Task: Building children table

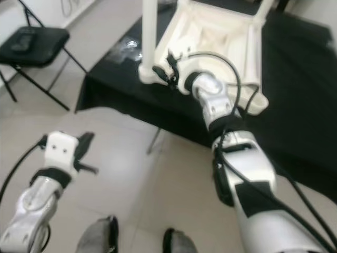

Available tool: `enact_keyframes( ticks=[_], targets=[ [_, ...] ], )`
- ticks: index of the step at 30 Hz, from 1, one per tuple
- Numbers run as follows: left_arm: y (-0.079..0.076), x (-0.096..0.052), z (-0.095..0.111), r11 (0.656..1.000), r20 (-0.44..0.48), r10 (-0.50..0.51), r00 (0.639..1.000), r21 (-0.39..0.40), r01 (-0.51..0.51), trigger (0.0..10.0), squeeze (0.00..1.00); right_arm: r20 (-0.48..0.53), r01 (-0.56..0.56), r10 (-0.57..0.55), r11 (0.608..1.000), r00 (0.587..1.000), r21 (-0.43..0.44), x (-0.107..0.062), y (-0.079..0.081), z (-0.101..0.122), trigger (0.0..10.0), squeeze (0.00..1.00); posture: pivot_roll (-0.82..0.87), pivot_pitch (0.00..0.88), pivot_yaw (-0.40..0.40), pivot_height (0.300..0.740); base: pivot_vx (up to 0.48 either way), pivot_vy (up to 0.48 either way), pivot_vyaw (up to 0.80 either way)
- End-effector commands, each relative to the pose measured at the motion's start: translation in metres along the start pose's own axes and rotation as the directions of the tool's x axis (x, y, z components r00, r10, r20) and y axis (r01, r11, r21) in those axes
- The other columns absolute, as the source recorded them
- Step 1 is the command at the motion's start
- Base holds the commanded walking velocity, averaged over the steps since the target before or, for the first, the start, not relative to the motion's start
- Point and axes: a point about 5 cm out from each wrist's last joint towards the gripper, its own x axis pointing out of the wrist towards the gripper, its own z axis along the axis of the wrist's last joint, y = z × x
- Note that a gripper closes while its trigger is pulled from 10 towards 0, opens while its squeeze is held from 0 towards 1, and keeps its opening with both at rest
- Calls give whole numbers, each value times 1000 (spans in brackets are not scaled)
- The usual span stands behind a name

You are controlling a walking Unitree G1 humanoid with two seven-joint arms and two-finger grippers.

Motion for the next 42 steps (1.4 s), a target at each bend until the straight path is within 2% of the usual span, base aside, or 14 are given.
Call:
enact_keyframes(
  ticks=[1, 3, 6, 7, 8, 10, 11, 17, 20, 21, 23, 33, 38, 42],
  targets=[
    [-1, 0, -3, 1000, -19, -15, 1000, -10, 14, 10000, 0, -11, 29, -28, 999, 1000, 43, -4, -2, -8, 10000, 0, 96, 243, -111, 740, 0, 0, 0],
    [1, 1, -4, 1000, -25, -7, 1000, -3, 7, 10000, 0, -3, 55, -55, 995, 998, 81, -6, 1, -13, 10000, 0, 91, 240, -111, 740, 0, 0, 0],
    [4, 3, -5, 1000, -31, 1, 1000, 5, -1, 10000, 0, 46, 68, -81, 971, 996, 228, -17, 19, -31, 10000, 0, 85, 234, -110, 740, 0, 0, 0],
    [3, 4, -4, 1000, -30, -1, 1000, 4, 1, 10000, 0, 66, 56, -77, 958, 995, 283, -20, 26, -33, 10000, 0, 83, 230, -109, 740, 0, 0, -800],
    [3, 4, -4, 1000, -30, -1, 1000, 4, 1, 10000, 0, 66, 56, -77, 958, 995, 283, -20, 26, -33, 10000, 0, 83, 230, -109, 740, 0, 0, -800],
    [3, 6, -1, 1000, -14, -7, 1000, -15, 6, 10000, 0, 122, 28, -75, 938, 990, 346, -26, 36, -31, 10000, 0, 77, 219, -110, 740, 0, 0, -800],
    [3, 6, -1, 1000, -14, -7, 1000, -15, 6, 10000, 0, 122, 28, -75, 938, 990, 346, -26, 36, -31, 10000, 0, 77, 219, -110, 740, 0, 0, -800],
    [0, 13, 10, 998, 47, -19, 999, -63, 22, 10000, 0, 183, -37, -36, 923, 982, 383, -38, 62, -28, 10000, 0, 75, 196, -113, 740, 264, 0, -341],
    [1, 17, 16, 998, 73, -20, 997, -65, 25, 10000, 0, 193, -44, -36, 918, 980, 395, -39, 65, -23, 10000, 0, 74, 191, -109, 740, 374, 0, -267],
    [1, 17, 16, 998, 73, -20, 997, -65, 25, 10000, 0, 193, -44, -36, 918, 980, 395, -39, 65, -23, 10000, 0, 74, 191, -109, 740, 379, 0, 0],
    [4, 23, 30, 998, 122, -21, 992, -60, 29, 10000, 0, 275, -98, -21, 907, 961, 411, -39, 64, -6, 10000, 0, 74, 185, -107, 740, 382, 0, -400],
    [6, 28, 48, 998, 178, -32, 984, -41, 39, 10000, 0, 309, -135, 15, 919, 951, 371, -37, 61, 10, 10000, 0, 73, 183, -106, 740, 382, 0, 0],
    [3, 29, 46, 998, 172, -43, 984, -37, 51, 10000, 0, 313, -121, 17, 941, 949, 315, -33, 56, 18, 10000, 0, 75, 185, -107, 740, 378, 0, 0],
    [-6, 28, 38, 996, 144, -79, 986, -26, 83, 10000, 0, 313, -107, 11, 951, 950, 290, -33, 51, 21, 10000, 0, 75, 185, -106, 740, 348, 0, 0]
  ],
)
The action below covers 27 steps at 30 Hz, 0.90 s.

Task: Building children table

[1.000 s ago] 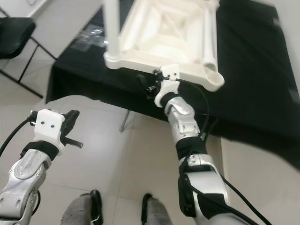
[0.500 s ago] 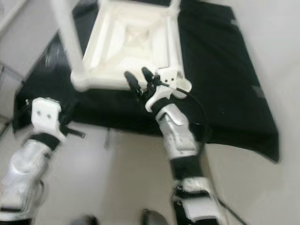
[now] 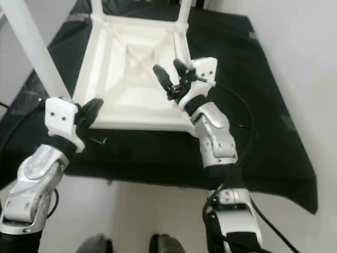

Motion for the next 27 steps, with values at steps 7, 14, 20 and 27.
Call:
enact_keyframes(
  ticks=[7, 14, 20, 27],
  targets=[
    [-20, -5, -18, 996, -78, -85, 993, -47, 81, 10000, 0, -39, -47, 45, 997, 998, -66, -3, 0, -4, 10000, 0, 77, 184, -101, 740, 75, 0, 0],
    [-22, -8, -22, 995, -100, -103, 990, 5, 104, 10000, 0, -88, -110, 98, 984, 991, -142, -6, -4, -4, 10000, 0, 81, 181, -97, 740, 0, -301, 0],
    [-10, -6, -23, 998, -101, -27, 995, 47, 32, 10000, 0, -123, -154, 132, 969, 983, -191, -6, 6, -12, 10000, 0, 89, 180, -96, 740, 0, -294, 0],
    [-12, -6, -25, 996, -108, -24, 994, 84, 34, 10000, 0, -178, -166, 121, 949, 977, -269, -9, 6, -20, 10000, 0, 88, 181, -84, 740, 0, 0, 0]
  ],
)
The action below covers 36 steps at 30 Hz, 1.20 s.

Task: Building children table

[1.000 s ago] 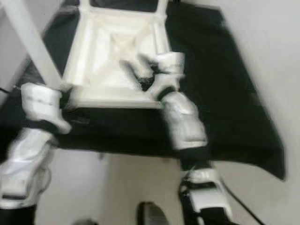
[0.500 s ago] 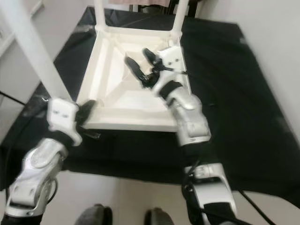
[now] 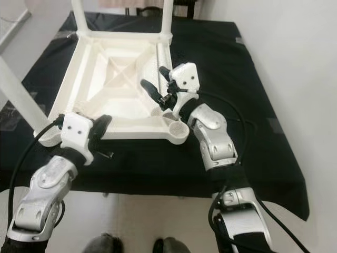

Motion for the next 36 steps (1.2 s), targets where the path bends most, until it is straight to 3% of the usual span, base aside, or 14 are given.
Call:
enact_keyframes(
  ticks=[1, 9, 15, 16, 17, 19, 21, 24, 36],
  targets=[
    [0, -2, -5, 1000, -25, 1, 1000, 31, -1, 10000, 0, -12, -23, 23, 999, 1000, -34, 0, 4, -2, 10000, 0, 88, 181, -84, 740, 0, 0, 0],
    [7, -5, -19, 992, -81, 73, 994, 105, -65, 10000, 0, -102, -87, 64, 966, 993, -245, 0, 5, -10, 10000, 0, 93, 184, -79, 740, 0, 0, 200],
    [10, -7, -25, 989, -100, 89, 991, 127, -76, 10000, 0, -145, -79, 39, 956, 989, -282, 2, 3, -15, 10000, 0, 94, 184, -81, 740, 0, 0, 800],
    [7, -10, -29, 990, -112, 82, 990, 122, -68, 10000, 0, -316, -138, 5, 907, 949, -398, -2, -8, -34, 10000, 0, 93, 184, -84, 740, 0, 0, 0],
    [6, -11, -31, 991, -118, 75, 990, 116, -61, 10000, 0, -395, -186, -3, 879, 919, -439, -7, -13, -42, 10000, 0, 93, 185, -85, 740, 0, 0, 0],
    [5, -11, -31, 992, -122, 71, 990, 110, -58, 10000, 0, -442, -219, -6, 863, 897, -455, -10, -17, -47, 10000, 0, 93, 185, -85, 740, 0, 0, 0],
    [2, -12, -32, 994, -121, 58, 991, 102, -46, 10000, 0, -456, -241, 25, 875, 889, -421, -13, -20, -47, 10000, 0, 90, 186, -88, 740, 0, 0, 0],
    [-4, -13, -32, 996, -117, 38, 992, 89, -28, 10000, 0, -440, -255, 74, 893, 895, -370, -15, -26, -41, 10000, 0, 87, 187, -91, 740, 0, 0, 0],
    [-9, -11, -27, 999, -87, 16, 996, 42, -12, 10000, 0, -365, -233, 103, 914, 925, -333, -9, -29, -26, 10000, 0, 70, 195, -97, 740, 0, 0, 0]
  ],
)
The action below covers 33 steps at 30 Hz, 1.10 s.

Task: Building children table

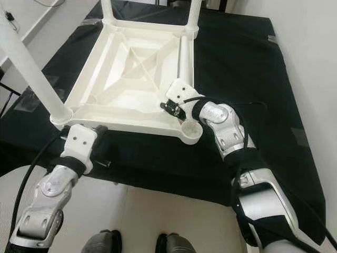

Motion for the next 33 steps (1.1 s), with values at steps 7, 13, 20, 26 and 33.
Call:
enact_keyframes(
  ticks=[7, 13, 20, 26, 33],
  targets=[
    [-3, -1, 4, 999, 18, -32, 999, -31, 32, 10000, 0, 15, -70, 71, 997, 997, -17, -10, -3, -1, 10000, 1000, 67, 200, -97, 740, 0, 0, 0],
    [-4, -1, 6, 998, 31, -44, 999, -37, 45, 10000, 0, -33, -83, 80, 993, 996, -85, -21, -15, -4, 10000, 929, 65, 202, -95, 740, 0, 0, 0],
    [-5, -1, 7, 998, 36, -50, 998, -43, 52, 10000, 0, -74, -129, 120, 983, 990, -131, -26, -17, -8, 10000, 0, 64, 206, -96, 740, 0, 0, 0],
    [-6, -1, 8, 997, 44, -65, 997, -34, 67, 10000, 0, -139, -137, 112, 972, 984, -190, -29, -27, -13, 10000, 0, 66, 210, -98, 740, 0, 0, 0],
    [-7, -2, 8, 997, 44, -71, 996, -34, 73, 10000, 0, -155, -169, 138, 962, 978, -212, -29, -33, -9, 10000, 0, 66, 212, -98, 740, 0, 0, 0]
  ],
)
